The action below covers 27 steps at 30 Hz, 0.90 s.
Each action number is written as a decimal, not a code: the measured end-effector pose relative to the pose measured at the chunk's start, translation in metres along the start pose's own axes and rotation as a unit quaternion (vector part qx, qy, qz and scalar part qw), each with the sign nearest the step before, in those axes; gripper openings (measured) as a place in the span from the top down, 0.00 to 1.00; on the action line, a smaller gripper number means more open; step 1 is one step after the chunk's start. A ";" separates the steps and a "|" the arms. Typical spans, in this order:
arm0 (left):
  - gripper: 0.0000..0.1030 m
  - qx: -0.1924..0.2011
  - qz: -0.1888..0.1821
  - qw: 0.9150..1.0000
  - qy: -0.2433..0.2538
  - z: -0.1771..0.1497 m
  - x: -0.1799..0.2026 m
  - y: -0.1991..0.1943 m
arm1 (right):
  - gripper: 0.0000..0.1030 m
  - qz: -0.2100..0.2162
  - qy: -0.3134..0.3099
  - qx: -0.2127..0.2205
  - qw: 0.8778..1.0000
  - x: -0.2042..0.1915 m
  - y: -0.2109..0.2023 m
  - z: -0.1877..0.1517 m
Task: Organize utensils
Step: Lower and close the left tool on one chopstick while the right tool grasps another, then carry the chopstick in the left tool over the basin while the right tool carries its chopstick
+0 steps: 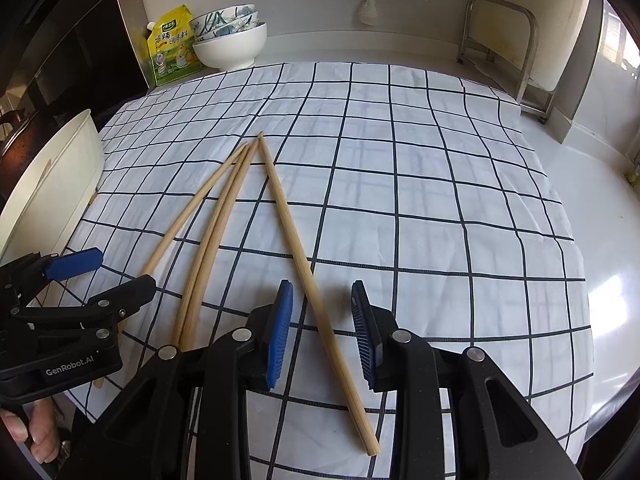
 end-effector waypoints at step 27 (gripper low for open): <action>0.93 0.025 -0.099 0.994 -0.035 0.002 -0.016 -0.039 | 0.94 0.058 0.024 0.030 0.998 -0.017 -0.027 0.010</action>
Point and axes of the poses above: each gripper's, at about its wrist camera, not at the fingertips, and y roughly the way its jaws point, x to its right, z to its top, the point moved 2 cm from there along y, roughly the way its jaws point, and after that the axes turned 5 degrees about z, right-handed, at the moved point
